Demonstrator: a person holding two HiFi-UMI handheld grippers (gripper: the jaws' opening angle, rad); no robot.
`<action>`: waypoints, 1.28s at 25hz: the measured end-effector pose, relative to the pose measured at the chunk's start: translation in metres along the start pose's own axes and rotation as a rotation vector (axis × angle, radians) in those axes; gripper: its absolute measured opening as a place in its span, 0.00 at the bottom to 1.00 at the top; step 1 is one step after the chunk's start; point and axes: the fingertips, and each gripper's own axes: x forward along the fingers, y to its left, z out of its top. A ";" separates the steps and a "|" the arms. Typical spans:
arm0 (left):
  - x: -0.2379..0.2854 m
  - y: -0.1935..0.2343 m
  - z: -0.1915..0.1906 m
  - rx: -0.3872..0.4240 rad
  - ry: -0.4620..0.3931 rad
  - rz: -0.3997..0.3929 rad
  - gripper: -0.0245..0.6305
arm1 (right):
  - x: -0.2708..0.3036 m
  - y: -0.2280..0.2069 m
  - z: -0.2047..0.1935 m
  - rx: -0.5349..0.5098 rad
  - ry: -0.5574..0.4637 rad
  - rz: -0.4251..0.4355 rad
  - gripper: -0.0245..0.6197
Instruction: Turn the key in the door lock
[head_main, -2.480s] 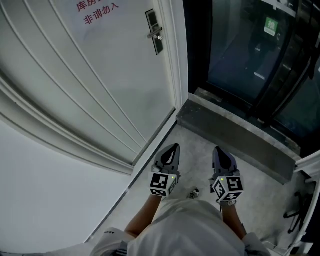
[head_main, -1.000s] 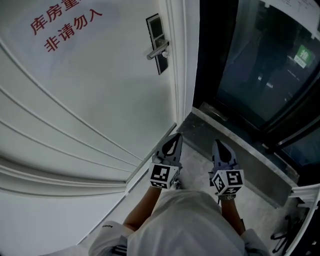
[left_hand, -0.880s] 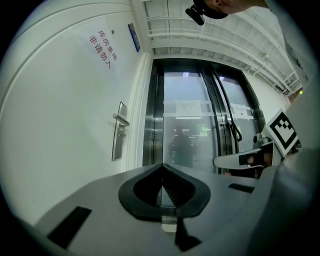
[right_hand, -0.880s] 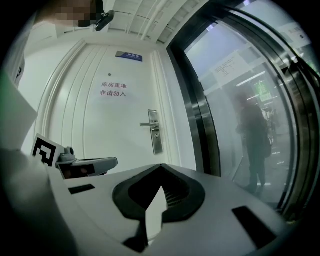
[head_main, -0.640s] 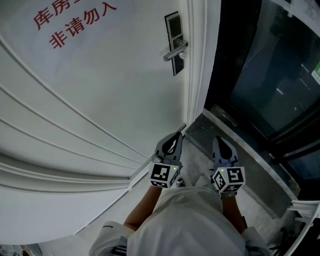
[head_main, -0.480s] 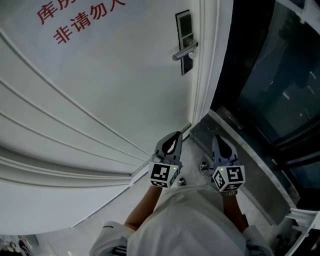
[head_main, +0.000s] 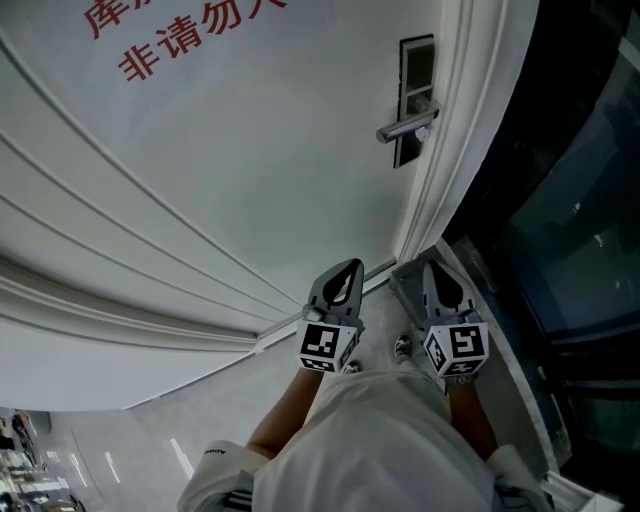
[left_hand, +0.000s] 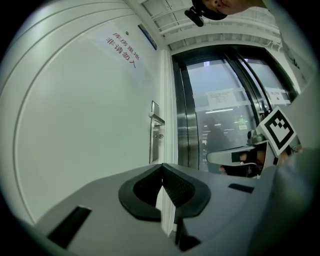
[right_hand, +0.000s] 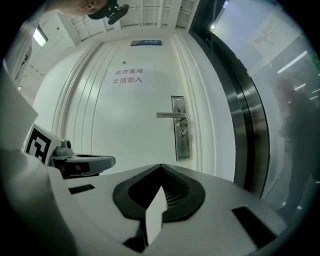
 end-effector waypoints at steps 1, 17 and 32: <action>0.007 0.000 -0.002 0.001 0.005 0.011 0.05 | 0.006 -0.007 0.002 -0.017 0.001 0.012 0.02; 0.075 -0.006 0.013 0.029 -0.028 0.270 0.05 | 0.104 -0.091 0.042 -0.274 0.006 0.143 0.02; 0.083 0.000 0.008 0.027 -0.021 0.459 0.05 | 0.179 -0.095 0.078 -0.768 -0.043 0.187 0.14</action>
